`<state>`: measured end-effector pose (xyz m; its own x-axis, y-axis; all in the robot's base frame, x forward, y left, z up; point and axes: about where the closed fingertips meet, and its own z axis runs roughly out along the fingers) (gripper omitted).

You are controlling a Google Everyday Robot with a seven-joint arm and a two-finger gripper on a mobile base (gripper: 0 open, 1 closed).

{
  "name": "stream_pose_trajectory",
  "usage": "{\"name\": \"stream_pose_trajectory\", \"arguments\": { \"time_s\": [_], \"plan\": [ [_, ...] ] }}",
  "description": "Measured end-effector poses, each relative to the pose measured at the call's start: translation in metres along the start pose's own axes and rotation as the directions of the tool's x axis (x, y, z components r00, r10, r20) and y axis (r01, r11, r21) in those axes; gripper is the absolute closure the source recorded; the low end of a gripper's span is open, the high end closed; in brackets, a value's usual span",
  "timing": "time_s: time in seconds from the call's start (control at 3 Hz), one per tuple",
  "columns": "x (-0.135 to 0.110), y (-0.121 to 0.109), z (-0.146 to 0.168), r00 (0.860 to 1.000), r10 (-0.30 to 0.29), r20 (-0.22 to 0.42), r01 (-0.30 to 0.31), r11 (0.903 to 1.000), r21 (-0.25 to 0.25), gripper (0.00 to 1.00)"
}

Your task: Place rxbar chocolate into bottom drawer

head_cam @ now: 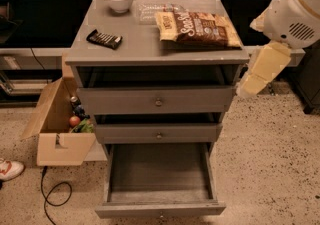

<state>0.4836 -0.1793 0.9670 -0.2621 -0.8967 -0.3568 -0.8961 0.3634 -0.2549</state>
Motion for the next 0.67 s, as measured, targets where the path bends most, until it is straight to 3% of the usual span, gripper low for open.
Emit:
{"name": "stream_pose_trajectory", "arguments": {
  "time_s": [0.33,0.67],
  "plan": [
    [-0.012,-0.008,0.005,0.999,0.010,0.030,-0.011,0.9999,0.014,0.00],
    [-0.051,-0.035,0.024,0.994,0.025,0.105,-0.027,0.9994,0.020,0.00]
  ]
}}
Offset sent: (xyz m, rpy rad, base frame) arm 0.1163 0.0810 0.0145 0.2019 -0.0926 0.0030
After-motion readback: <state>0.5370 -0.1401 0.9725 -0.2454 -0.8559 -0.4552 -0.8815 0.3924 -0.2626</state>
